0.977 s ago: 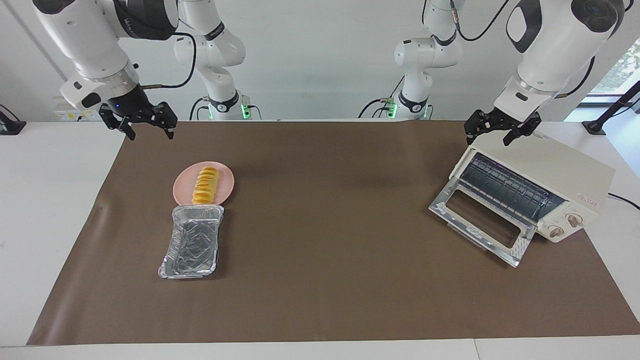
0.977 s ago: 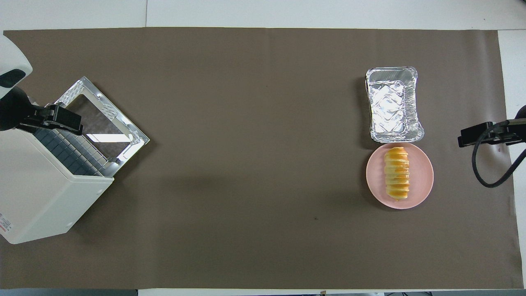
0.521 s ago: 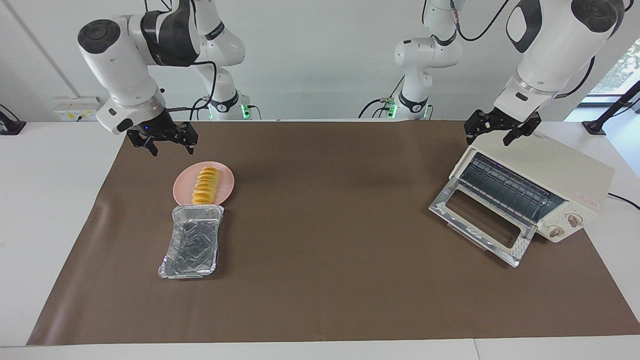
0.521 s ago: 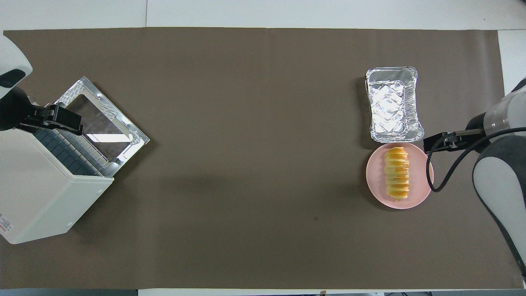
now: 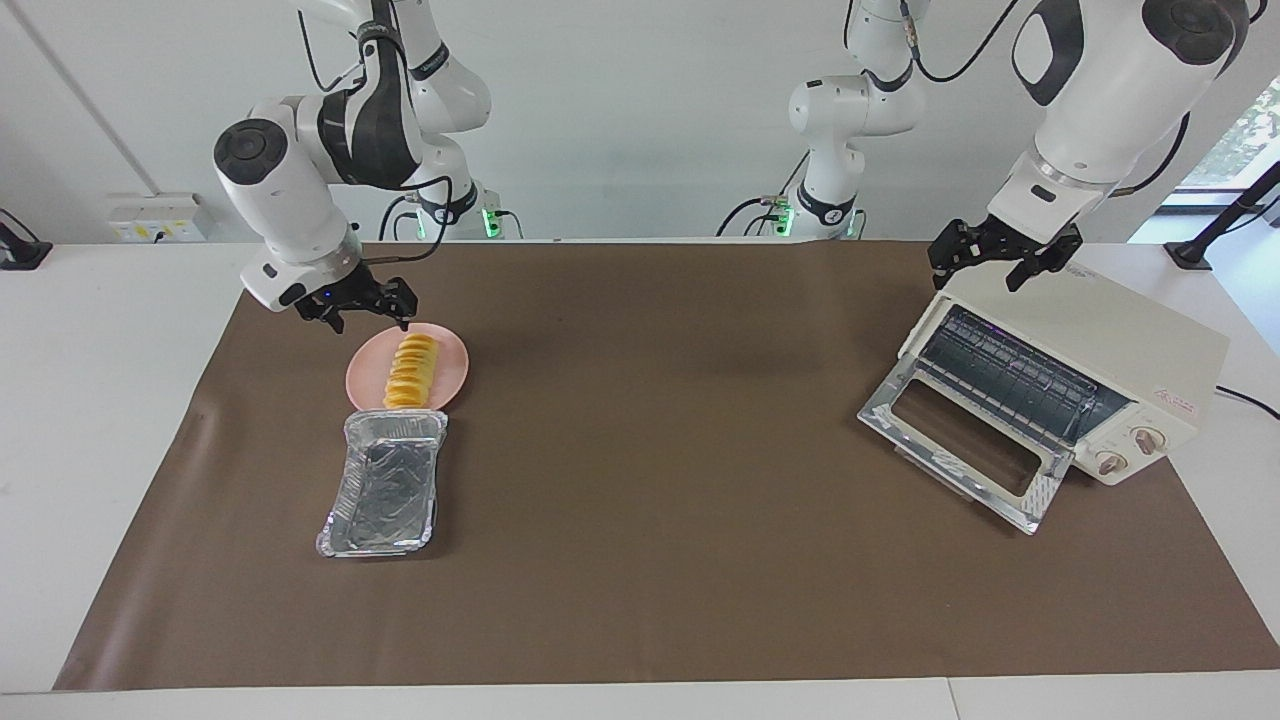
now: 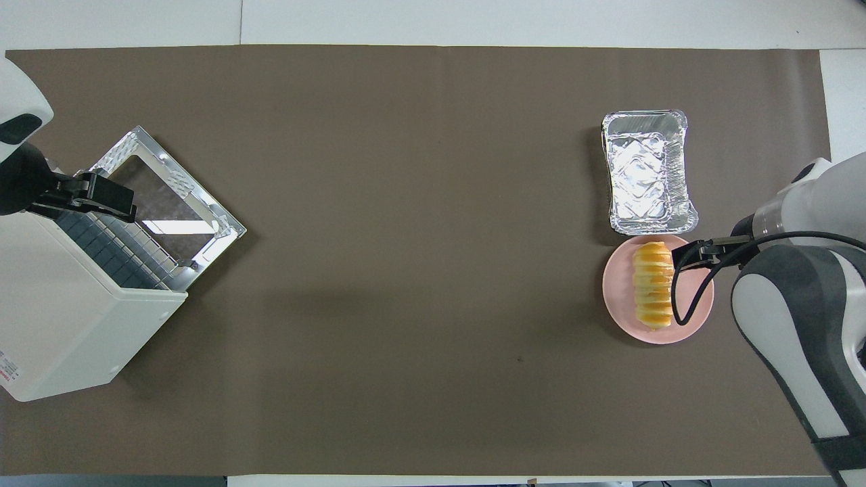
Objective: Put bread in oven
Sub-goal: 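Reach the right gripper down to the yellow bread on the pink plate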
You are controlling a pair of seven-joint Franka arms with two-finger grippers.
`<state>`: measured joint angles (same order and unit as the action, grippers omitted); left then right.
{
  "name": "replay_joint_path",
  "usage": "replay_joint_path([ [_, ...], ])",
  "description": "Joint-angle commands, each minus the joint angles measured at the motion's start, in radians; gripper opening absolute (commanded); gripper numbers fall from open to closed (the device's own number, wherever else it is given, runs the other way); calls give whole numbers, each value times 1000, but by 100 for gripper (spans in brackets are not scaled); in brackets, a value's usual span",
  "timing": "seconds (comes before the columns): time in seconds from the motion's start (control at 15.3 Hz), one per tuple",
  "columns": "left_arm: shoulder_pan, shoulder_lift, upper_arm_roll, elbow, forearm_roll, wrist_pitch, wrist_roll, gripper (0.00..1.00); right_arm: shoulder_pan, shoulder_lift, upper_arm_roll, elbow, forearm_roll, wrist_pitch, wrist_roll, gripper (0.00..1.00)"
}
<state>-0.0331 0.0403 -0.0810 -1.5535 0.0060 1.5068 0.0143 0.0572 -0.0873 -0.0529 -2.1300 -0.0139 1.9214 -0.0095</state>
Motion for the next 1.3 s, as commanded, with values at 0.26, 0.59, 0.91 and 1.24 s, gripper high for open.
replay_joint_path([
  [0.26,12,-30,-2,-33,-23,13,13,100,-4,9,4,-154,-1,211,23,100],
  [0.59,12,-30,-2,-33,-23,13,13,100,-4,41,5,-199,-1,324,29,100],
  [0.91,12,-30,-2,-34,-23,13,13,100,-2,37,7,-264,-1,387,55,66],
  [1.24,12,-30,-2,-33,-23,13,13,100,19,35,7,-306,-1,442,51,96],
])
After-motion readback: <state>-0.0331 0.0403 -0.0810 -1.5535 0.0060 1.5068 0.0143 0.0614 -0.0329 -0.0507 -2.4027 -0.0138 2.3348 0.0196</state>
